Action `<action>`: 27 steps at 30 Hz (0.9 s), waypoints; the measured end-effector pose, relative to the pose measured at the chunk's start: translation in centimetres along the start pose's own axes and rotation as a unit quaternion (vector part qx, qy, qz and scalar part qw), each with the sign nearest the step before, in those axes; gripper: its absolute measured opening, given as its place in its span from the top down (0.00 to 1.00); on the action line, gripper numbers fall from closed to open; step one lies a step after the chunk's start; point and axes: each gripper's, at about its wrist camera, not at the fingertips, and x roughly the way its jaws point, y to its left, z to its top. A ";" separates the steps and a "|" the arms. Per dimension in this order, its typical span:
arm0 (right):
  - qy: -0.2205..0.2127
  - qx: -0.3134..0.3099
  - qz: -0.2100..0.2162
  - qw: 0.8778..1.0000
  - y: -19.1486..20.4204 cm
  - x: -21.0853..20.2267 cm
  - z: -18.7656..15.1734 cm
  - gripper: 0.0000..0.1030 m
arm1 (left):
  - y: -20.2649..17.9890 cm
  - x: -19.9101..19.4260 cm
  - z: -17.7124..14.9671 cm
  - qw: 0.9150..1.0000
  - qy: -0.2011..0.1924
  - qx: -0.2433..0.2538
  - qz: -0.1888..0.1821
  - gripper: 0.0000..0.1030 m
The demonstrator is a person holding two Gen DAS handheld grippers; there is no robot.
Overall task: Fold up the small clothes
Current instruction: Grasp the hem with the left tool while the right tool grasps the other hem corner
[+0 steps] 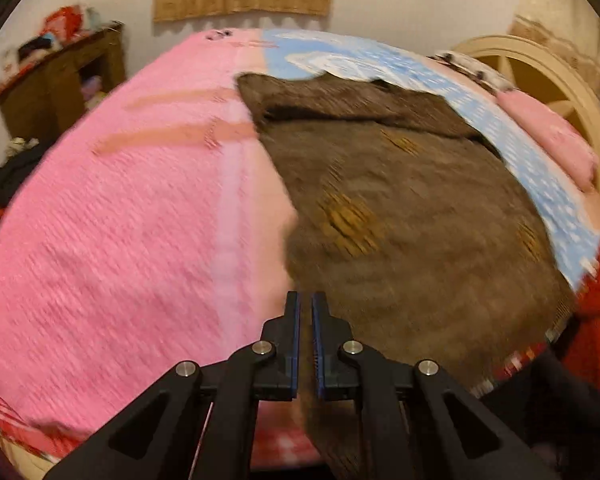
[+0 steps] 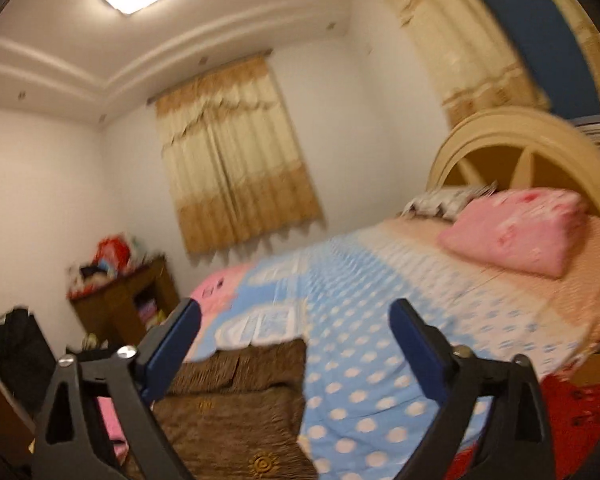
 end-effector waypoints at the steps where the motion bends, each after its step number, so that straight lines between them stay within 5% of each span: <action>1: 0.005 -0.001 0.005 1.000 -0.1 -0.5 0.0 0.01 | -0.3 0.0 -0.7 1.000 0.006 0.002 -0.016 0.95; 7: 0.138 -0.041 -0.006 0.990 1.2 3.3 -6.8 0.01 | -1.7 0.9 -1.6 0.999 0.026 -0.020 -0.038 0.95; 11: 0.270 -0.042 0.007 0.962 2.1 10.2 -15.5 0.06 | -2.2 1.0 -2.5 0.999 0.037 -0.017 -0.028 0.95; 15: 0.356 -0.035 0.008 0.934 2.7 15.9 -21.9 0.17 | -2.7 1.4 -3.1 0.999 0.031 -0.017 -0.025 0.95; 19: 0.402 -0.050 -0.040 0.913 2.0 18.6 -25.7 0.17 | -2.0 1.3 -3.5 0.998 0.024 -0.041 -0.047 0.95; 25: 0.468 -0.084 -0.055 0.878 2.2 19.7 -30.4 0.17 | -0.4 1.4 -4.3 0.991 0.018 -0.091 -0.099 0.95; 27: 0.465 -0.095 -0.060 0.878 2.4 19.6 -30.8 0.17 | 0.0 1.4 -4.4 0.988 0.019 -0.106 -0.109 0.95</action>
